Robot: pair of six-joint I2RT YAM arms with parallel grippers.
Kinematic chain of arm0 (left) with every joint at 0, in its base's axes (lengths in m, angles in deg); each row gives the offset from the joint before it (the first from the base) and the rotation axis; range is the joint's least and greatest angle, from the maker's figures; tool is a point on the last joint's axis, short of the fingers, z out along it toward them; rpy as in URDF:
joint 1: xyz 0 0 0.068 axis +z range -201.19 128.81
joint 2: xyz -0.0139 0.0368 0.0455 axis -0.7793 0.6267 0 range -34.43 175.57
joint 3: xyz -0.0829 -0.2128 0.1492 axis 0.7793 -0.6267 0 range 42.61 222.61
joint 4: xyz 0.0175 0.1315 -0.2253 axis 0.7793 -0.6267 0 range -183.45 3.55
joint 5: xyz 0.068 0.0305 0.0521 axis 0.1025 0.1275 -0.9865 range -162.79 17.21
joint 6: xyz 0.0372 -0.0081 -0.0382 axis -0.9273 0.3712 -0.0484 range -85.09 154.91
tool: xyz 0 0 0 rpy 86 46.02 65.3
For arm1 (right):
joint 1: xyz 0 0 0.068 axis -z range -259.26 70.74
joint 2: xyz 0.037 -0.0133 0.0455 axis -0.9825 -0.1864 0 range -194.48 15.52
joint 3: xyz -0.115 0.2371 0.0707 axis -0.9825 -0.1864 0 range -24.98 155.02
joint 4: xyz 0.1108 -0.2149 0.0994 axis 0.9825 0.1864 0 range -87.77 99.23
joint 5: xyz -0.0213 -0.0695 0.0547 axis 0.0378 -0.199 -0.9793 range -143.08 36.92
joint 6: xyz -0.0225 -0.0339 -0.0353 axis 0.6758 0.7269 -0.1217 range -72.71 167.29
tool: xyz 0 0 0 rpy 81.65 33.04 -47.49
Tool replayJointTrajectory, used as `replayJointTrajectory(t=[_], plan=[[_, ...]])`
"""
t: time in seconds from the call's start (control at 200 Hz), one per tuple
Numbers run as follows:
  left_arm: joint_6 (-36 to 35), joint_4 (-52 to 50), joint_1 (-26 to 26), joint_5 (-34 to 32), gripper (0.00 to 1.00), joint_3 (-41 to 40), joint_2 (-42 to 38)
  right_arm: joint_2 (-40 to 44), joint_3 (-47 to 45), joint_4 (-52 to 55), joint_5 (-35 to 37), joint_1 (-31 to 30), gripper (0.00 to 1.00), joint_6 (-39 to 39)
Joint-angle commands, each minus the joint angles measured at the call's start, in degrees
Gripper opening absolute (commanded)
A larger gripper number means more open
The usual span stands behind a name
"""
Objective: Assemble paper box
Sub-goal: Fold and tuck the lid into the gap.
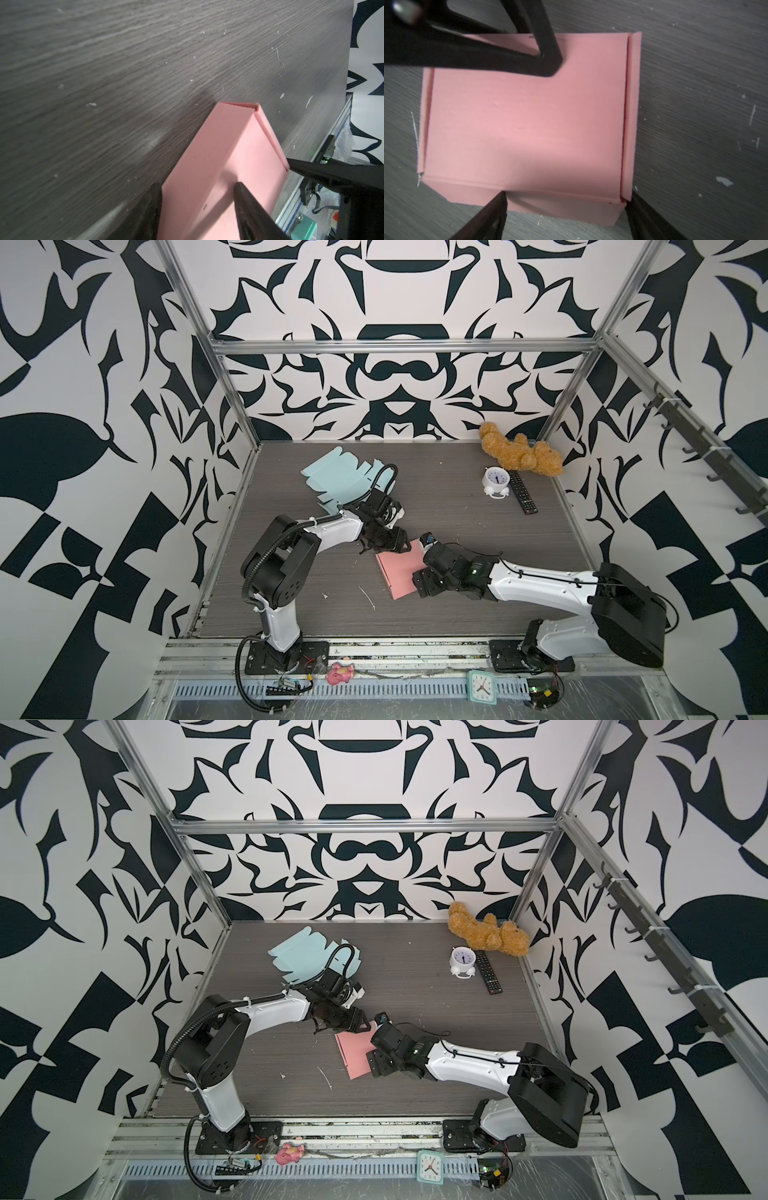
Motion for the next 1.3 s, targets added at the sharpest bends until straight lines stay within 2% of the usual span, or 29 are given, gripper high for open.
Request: replayJointTrajectory(t=[0.0, 0.43, 0.58, 0.745, 1.0, 1.09, 1.295], plan=[[0.6, -1.1, -0.1, 0.8, 0.58, -1.4, -1.9, 0.3, 1.5, -1.0, 1.5, 0.2, 0.9, 0.4], [0.9, 0.1, -0.1, 1.3, 0.57, -3.4, -2.9, -1.0, 2.5, -0.9, 1.8, 0.4, 0.9, 0.2], [1.3, 0.1, 0.2, 0.3, 0.56, -4.2, -3.8, 1.9, 2.1, 1.3, 2.5, 0.4, 0.9, 0.0], [3.0, 1.7, 3.5, 1.1, 0.53, -6.6, -5.0, 6.1, 0.0, 3.2, 2.5, 0.3, 0.89, -0.9], [2.8, 1.2, 3.9, 1.2, 0.53, -7.9, -7.6, 9.6, -1.3, 6.7, 2.6, 0.4, 0.88, -1.9], [3.0, 1.1, 4.0, 1.2, 0.53, -8.4, -8.9, 10.9, -1.6, 7.6, 2.6, 0.3, 0.85, -2.9], [3.0, 1.1, 4.2, 1.0, 0.53, -9.7, -9.8, 11.5, -2.8, 8.1, 2.4, 0.3, 0.62, -3.6]])
